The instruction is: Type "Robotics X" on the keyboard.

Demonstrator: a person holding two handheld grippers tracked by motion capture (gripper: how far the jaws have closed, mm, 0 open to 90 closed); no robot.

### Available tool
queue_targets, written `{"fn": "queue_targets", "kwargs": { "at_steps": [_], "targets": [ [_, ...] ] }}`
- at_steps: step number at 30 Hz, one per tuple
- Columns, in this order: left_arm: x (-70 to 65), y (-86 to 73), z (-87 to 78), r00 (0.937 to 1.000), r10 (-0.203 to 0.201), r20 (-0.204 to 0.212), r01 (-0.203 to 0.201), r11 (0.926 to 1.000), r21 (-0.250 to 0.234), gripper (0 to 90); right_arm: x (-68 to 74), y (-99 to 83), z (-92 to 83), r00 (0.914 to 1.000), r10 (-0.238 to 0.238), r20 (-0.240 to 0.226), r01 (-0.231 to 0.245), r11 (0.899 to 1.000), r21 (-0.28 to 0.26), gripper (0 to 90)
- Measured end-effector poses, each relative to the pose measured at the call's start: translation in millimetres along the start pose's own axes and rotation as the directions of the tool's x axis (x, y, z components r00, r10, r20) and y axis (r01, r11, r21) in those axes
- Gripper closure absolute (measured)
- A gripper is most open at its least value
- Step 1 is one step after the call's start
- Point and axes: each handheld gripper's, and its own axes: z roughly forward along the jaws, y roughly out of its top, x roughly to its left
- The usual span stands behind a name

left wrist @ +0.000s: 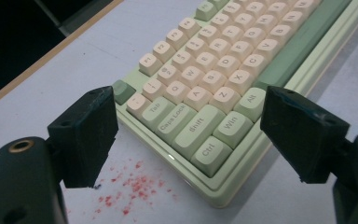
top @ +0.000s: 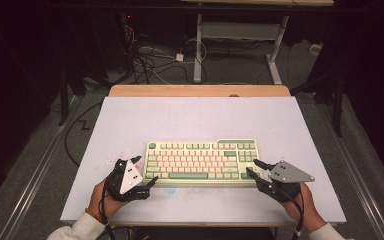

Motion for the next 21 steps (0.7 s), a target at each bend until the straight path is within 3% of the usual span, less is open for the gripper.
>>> {"fn": "queue_targets", "kwargs": {
  "at_steps": [7,9,12,21],
  "targets": [
    [-0.2,0.8,-1.4,0.9997,-0.008,-0.023,0.008,1.0,-0.002,18.4,-3.0,7.2,16.4,0.9984,-0.009,-0.056,0.009,1.0,0.015,77.5],
    [0.0,0.8,-0.6,0.9995,-0.016,-0.028,0.016,0.9999,0.005,18.4,-2.9,10.5,22.6,0.9985,-0.015,-0.052,0.016,1.0,0.027,82.3],
    [0.4,-1.4,-0.1,0.9997,-0.024,-0.008,0.024,0.9997,-0.001,18.3,-2.4,16.7,31.7,0.997,-0.01,-0.077,0.012,0.999,0.032,88.5],
    [4.7,-5.8,0.5,0.999,-0.045,0.005,0.045,0.999,0.0,18.3,8.0,37.3,66.4,0.9899,-0.056,-0.13,0.067,0.994,0.084,90.0]
  ]
}}
